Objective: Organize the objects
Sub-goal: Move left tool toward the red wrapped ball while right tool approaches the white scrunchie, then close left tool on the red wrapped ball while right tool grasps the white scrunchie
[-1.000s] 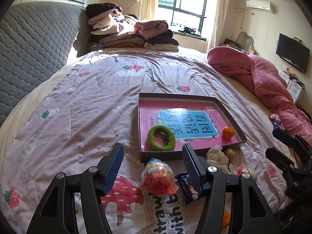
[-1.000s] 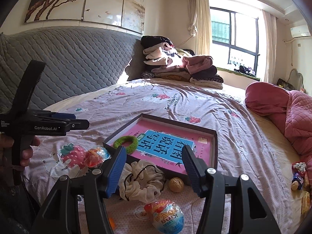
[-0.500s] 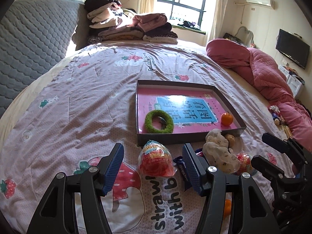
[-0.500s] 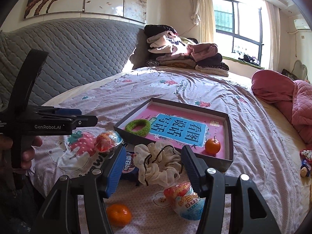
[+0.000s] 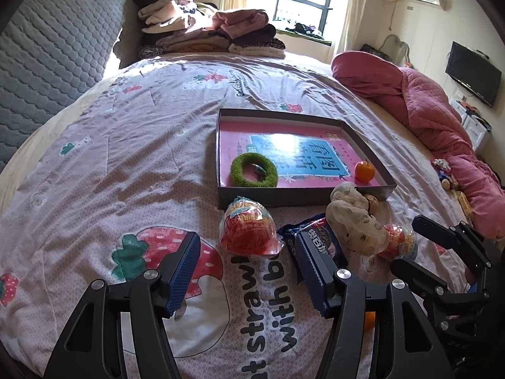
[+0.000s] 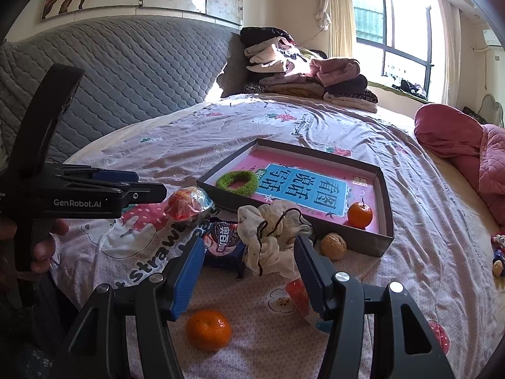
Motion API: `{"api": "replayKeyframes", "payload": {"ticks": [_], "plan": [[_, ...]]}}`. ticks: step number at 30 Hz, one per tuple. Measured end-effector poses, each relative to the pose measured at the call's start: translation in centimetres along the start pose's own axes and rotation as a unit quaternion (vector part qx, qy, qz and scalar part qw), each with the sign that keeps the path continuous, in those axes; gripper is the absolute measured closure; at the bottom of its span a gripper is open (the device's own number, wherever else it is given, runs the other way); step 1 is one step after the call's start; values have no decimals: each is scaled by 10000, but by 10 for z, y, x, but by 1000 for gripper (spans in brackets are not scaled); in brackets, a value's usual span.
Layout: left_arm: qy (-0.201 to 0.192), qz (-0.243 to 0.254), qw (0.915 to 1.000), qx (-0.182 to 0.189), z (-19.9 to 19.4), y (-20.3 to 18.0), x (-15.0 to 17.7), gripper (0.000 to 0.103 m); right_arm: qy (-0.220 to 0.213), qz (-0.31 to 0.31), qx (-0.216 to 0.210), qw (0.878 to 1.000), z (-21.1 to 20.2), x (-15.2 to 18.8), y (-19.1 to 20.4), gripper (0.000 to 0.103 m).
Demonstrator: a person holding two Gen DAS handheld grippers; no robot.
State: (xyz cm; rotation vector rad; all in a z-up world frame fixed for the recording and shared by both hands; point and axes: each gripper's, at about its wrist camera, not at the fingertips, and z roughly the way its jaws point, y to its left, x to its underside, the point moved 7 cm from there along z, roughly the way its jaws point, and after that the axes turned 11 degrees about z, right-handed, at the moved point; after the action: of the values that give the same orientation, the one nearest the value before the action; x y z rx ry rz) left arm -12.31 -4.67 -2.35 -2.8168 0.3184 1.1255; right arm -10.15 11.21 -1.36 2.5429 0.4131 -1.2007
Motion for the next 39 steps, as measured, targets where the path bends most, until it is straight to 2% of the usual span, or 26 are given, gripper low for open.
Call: {"api": "replayKeyframes", "payload": {"ticks": [16, 27, 32, 39], "plan": [[363, 149, 9992, 73, 19, -13, 17, 39, 133, 11, 165, 9998, 13, 8, -5, 44], [428, 90, 9990, 67, 32, -11, 19, 39, 233, 25, 325, 9992, 30, 11, -11, 44], [549, 3, 9983, 203, 42, -10, 22, 39, 194, -24, 394, 9990, 36, 8, -10, 44], [601, 25, 9981, 122, 51, -9, 20, 39, 194, -110, 517, 9984, 46, 3, -9, 44]]}}
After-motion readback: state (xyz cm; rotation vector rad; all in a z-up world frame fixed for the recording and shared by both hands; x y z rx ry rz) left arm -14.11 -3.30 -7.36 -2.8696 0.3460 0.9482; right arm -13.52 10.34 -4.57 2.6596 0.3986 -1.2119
